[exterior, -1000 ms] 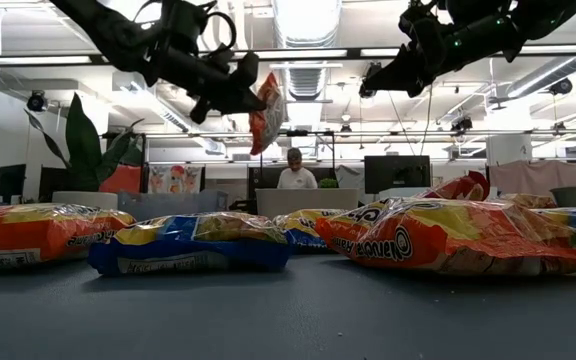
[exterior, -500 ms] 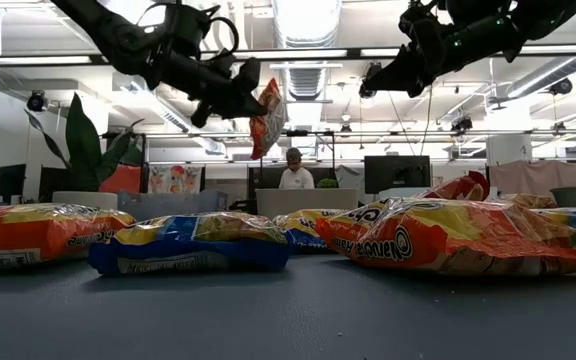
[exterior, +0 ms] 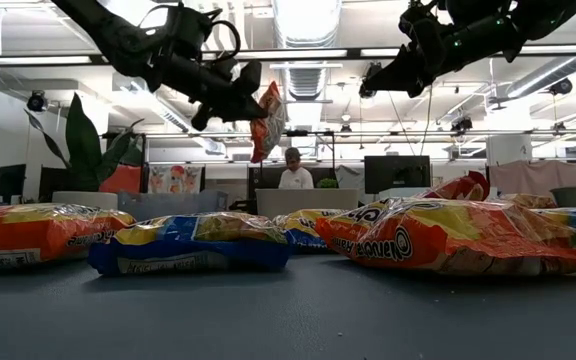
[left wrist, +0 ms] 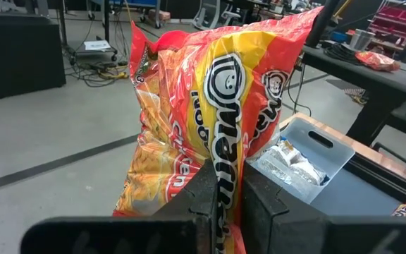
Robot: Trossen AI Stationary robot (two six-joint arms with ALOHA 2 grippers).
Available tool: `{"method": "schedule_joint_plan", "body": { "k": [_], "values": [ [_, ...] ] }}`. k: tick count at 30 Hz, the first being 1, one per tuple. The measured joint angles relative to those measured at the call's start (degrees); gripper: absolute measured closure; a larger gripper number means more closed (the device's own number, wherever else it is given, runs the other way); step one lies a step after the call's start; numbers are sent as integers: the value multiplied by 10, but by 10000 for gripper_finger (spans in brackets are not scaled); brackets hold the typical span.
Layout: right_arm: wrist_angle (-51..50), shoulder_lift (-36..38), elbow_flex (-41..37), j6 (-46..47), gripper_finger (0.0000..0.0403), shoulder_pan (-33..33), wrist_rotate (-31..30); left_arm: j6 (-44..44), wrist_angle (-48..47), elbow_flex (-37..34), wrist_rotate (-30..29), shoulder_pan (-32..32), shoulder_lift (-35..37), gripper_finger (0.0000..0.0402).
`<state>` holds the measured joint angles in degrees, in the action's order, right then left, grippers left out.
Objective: Sort Maruchan noodles
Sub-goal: Put the top orange noodle pack into the white bin
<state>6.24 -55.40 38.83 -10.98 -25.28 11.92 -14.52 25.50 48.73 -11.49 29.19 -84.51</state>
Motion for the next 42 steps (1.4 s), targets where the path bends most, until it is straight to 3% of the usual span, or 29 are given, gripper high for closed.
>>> {"method": "schedule_joint_plan", "body": {
  "k": [15, 23, 31, 42],
  "values": [
    [0, 0, 0, 0, 394, 0, 0, -84, 6, -1, 1, -2, 0, 384],
    [0, 0, 0, -1, 394, 0, 0, -213, 1, 4, 67, 4, 0, 384],
    [0, 0, 0, 0, 394, 0, 0, -351, -142, 56, 107, 48, 0, 384],
    [-1, 0, 0, -1, 394, 0, 0, -375, -320, 179, 126, 74, -12, 384]
  ]
}}
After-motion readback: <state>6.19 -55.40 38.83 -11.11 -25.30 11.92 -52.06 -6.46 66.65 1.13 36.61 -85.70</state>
